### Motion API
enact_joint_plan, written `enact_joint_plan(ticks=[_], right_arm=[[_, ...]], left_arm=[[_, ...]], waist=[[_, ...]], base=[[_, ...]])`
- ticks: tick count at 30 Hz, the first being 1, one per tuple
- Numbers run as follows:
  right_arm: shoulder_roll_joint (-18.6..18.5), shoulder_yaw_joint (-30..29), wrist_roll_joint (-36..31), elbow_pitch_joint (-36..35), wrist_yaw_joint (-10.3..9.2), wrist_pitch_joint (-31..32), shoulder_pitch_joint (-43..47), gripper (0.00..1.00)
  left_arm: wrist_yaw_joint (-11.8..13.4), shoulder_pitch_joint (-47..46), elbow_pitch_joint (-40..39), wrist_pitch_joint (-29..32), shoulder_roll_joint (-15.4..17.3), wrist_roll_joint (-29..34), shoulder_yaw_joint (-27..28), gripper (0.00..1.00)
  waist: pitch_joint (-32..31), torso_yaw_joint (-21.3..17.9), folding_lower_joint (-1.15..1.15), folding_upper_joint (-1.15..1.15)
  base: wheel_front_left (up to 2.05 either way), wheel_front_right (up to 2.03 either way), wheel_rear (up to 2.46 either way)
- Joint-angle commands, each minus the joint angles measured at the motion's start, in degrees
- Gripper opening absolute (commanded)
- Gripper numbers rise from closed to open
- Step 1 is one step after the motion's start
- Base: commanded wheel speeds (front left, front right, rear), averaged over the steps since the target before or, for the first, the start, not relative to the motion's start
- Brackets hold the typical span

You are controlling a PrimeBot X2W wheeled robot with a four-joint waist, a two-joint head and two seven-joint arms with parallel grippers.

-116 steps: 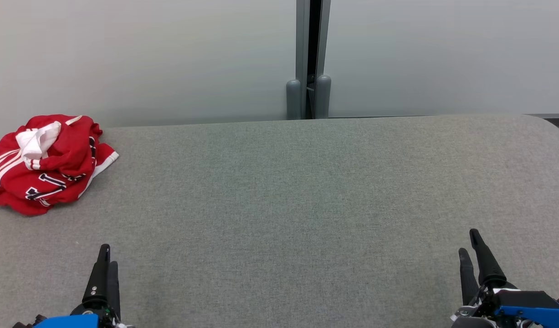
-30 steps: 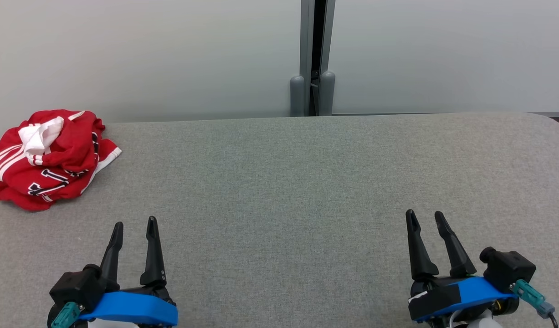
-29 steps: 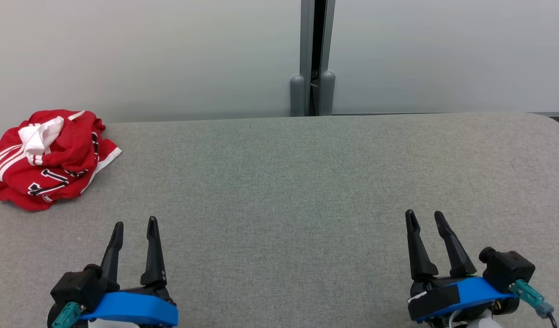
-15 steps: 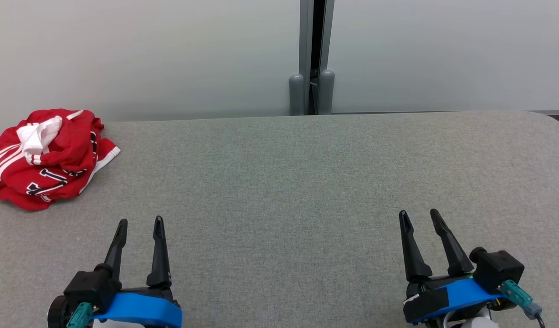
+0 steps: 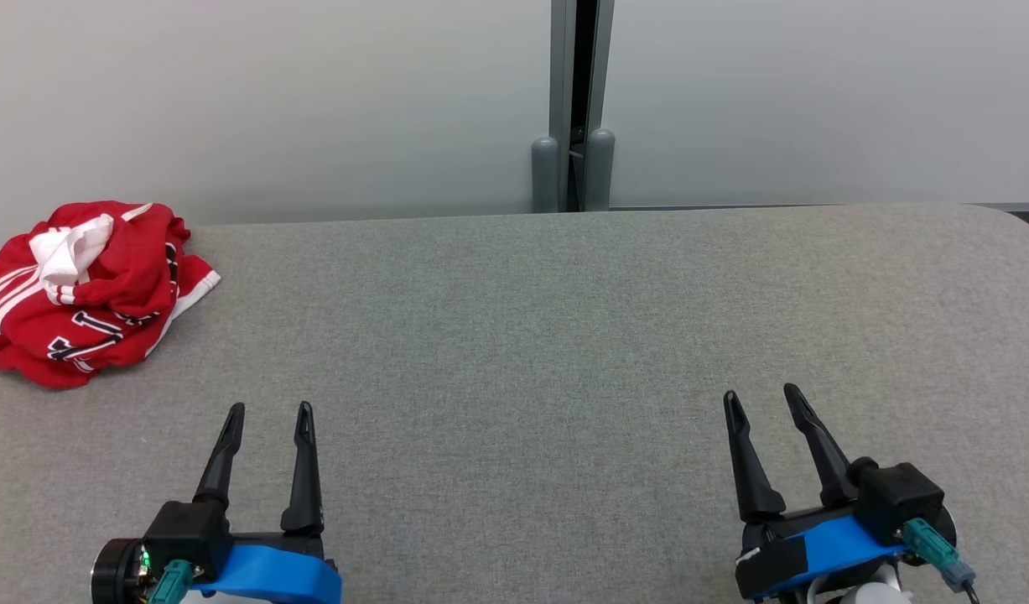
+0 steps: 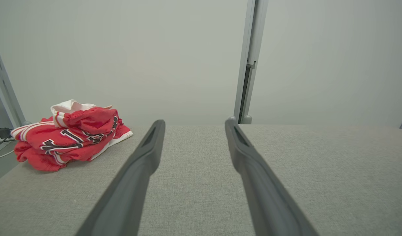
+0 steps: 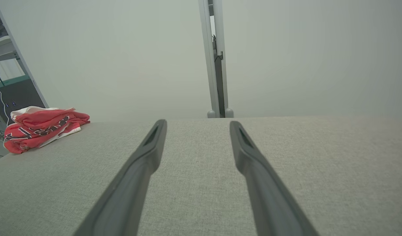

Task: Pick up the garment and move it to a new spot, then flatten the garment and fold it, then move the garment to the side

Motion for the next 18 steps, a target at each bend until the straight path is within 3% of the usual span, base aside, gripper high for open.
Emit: enact_joint_plan(ticks=[1,18], right_arm=[[-0.17,0.20,-0.97,0.10,0.00,-0.55,-0.71,1.00],[-0.16,0.34,-0.71,0.82,0.00,-0.53,-0.58,1.00]], left_arm=[[0.24,-0.76,0.07,-0.40,0.35,0.89,-0.08,1.00],[0.31,-0.64,1.42,-0.52,0.34,0.98,0.35,1.00]], waist=[[0.00,0.00,0.00,0.00],[-0.16,0.03,0.00,0.00]], base=[[0.00,0.00,0.00],[0.00,0.00,0.00]])
